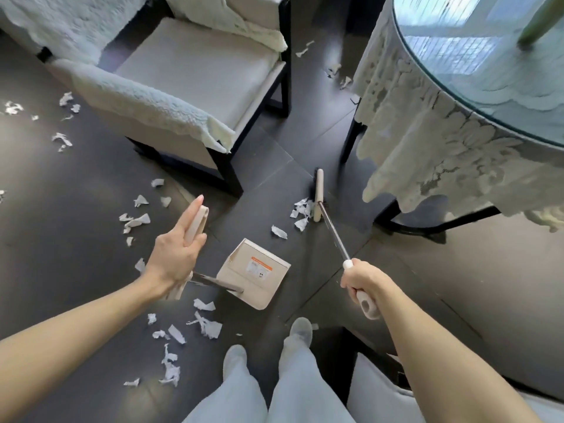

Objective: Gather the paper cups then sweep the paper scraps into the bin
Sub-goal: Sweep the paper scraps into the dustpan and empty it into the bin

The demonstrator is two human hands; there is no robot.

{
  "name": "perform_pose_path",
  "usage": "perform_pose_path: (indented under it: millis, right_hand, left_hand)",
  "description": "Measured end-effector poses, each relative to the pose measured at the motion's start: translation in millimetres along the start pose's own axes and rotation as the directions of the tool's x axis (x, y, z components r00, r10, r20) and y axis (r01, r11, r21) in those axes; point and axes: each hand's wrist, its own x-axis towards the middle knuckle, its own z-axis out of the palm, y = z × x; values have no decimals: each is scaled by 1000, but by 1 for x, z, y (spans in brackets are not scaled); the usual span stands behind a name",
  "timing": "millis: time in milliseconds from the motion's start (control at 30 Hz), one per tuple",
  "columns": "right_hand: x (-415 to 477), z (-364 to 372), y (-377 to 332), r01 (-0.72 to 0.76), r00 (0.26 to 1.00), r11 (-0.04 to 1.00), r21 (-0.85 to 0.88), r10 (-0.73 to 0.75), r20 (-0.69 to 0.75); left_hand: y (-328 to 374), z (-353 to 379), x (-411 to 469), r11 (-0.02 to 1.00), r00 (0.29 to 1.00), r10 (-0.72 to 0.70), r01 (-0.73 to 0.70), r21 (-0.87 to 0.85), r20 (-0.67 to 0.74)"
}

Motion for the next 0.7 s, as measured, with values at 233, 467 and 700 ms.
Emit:
perform_pose_path:
  millis: [233, 467, 700]
  right_hand:
    - [-25, 51, -13, -7, 999, 993, -122, 13, 42]
    - [-88, 111, 1, -106, 986, 931, 349, 53, 158]
    - [-164, 165, 28, -83, 996, 956, 283, 91, -15]
  left_hand:
    - [-28, -12, -33, 1000, 1000, -12, 12, 18, -1]
    - [-70, -35, -77, 999, 998, 37, -36, -27, 47]
    - [-99, -46, -119, 992, 983, 119, -112, -56, 139]
